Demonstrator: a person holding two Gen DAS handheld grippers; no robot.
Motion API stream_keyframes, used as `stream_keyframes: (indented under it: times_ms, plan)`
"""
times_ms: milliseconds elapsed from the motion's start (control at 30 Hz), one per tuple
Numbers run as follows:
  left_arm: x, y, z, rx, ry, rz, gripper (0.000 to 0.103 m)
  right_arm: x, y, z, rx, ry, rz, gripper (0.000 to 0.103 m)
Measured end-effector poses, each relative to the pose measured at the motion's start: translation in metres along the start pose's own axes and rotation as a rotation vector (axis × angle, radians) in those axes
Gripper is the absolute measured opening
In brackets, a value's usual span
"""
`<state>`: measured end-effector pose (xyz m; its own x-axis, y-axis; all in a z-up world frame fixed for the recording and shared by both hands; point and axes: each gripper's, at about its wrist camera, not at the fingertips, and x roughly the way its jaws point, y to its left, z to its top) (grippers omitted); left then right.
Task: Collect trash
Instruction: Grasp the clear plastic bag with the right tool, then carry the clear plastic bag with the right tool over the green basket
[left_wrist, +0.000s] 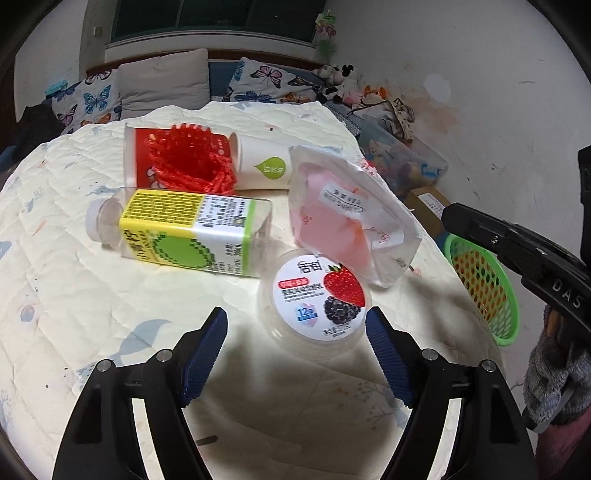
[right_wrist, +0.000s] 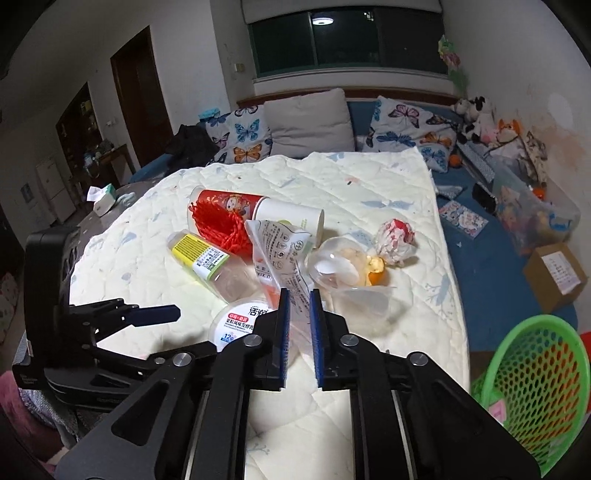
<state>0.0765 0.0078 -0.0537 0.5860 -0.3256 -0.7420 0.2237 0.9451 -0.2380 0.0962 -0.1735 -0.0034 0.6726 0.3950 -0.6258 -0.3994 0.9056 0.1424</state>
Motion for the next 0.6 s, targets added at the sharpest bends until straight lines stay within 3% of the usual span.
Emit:
stream_keyframes:
  times_ms: [67, 233, 533, 600]
  plan:
    - [-0.002, 0.005, -0.001, -0.014, -0.001, 0.010, 0.075, 0.004, -0.003, 0.002, 0.023, 0.007, 0.030, 0.038]
    - [-0.004, 0.016, -0.002, -0.039, -0.003, 0.021, 0.075, 0.023, 0.005, 0.013, 0.001, 0.023, 0.050, 0.054]
    - [-0.002, 0.029, -0.007, -0.064, 0.009, 0.026, 0.075, 0.083, 0.018, 0.028, -0.039, 0.120, 0.045, 0.057]
    - [-0.001, 0.029, -0.008, -0.059, 0.012, 0.025, 0.075, 0.094, 0.018, 0.026, -0.033, 0.143, 0.039, 0.047]
